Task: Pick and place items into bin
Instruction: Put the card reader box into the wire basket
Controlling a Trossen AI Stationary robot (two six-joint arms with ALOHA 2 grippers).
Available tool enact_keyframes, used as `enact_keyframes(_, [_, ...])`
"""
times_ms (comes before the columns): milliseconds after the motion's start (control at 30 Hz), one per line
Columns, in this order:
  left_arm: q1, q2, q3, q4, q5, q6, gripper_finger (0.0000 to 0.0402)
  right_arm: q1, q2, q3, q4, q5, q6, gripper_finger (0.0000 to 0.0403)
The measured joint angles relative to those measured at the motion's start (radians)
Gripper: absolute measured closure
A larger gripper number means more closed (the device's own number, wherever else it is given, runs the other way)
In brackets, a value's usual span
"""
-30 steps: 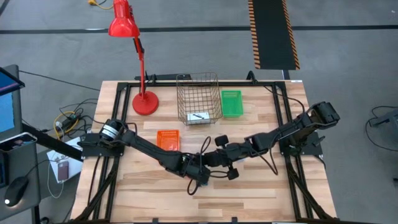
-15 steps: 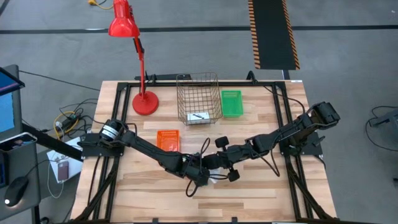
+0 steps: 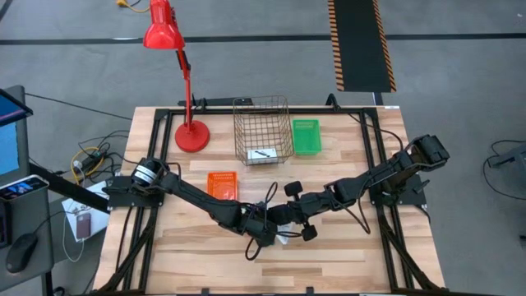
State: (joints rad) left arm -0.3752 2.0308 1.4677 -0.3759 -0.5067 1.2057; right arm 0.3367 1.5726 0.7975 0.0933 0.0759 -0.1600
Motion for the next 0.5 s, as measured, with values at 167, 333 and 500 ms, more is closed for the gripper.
enact_keyframes(167, [0.0,0.0,0.0,0.0,-0.033,0.0,0.0374,0.003,0.0,0.0,0.0,0.005,0.0,0.0403])
enact_keyframes(333, [-0.002,0.001,0.0,-0.002,-0.073,-0.017,0.0374,0.009,0.0,0.0,0.0,0.013,0.003,0.0403])
enact_keyframes(500, [-0.003,0.002,0.0,-0.022,-0.114,-0.019,0.0374,0.016,0.0,0.0,-0.007,0.019,0.008,0.0403])
